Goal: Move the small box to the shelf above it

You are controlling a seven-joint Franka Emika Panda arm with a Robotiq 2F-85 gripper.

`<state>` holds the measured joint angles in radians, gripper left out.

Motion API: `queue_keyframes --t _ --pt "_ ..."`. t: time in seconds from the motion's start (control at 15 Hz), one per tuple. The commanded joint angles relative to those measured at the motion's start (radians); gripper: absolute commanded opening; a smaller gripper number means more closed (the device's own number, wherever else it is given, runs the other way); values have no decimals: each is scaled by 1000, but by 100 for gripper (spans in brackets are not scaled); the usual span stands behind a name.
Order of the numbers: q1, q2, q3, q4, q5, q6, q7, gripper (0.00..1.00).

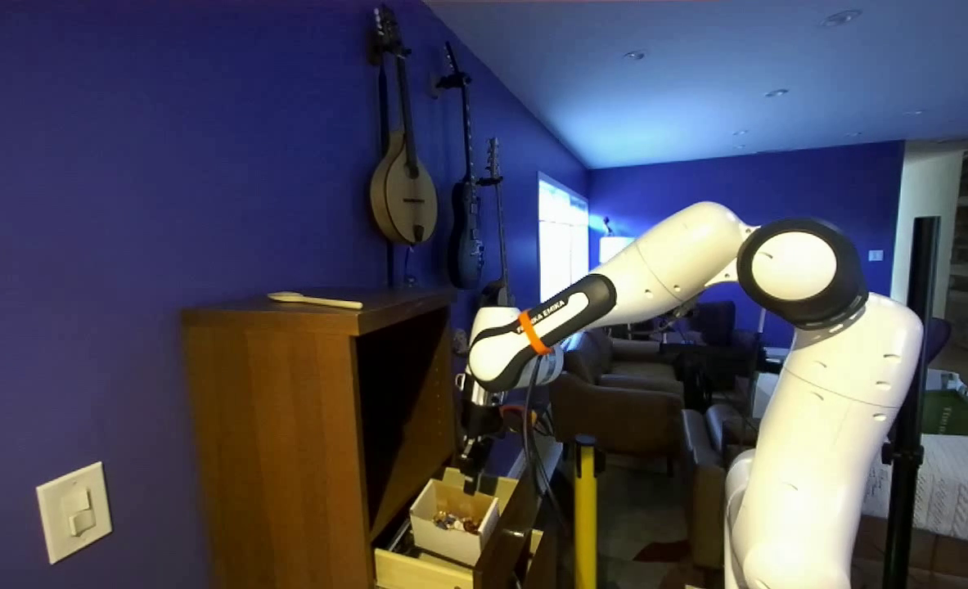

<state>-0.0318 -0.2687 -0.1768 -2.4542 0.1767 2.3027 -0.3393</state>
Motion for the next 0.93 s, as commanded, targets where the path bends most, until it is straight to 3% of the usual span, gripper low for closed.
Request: queue_keyframes --t 0.0,0.4,0.87 --pt "2 -52 -42 38 126 -31 -36 0" --pt "15 -54 -86 109 311 0 -44 0" --pt "17 -51 -131 204 410 -79 -146 0"
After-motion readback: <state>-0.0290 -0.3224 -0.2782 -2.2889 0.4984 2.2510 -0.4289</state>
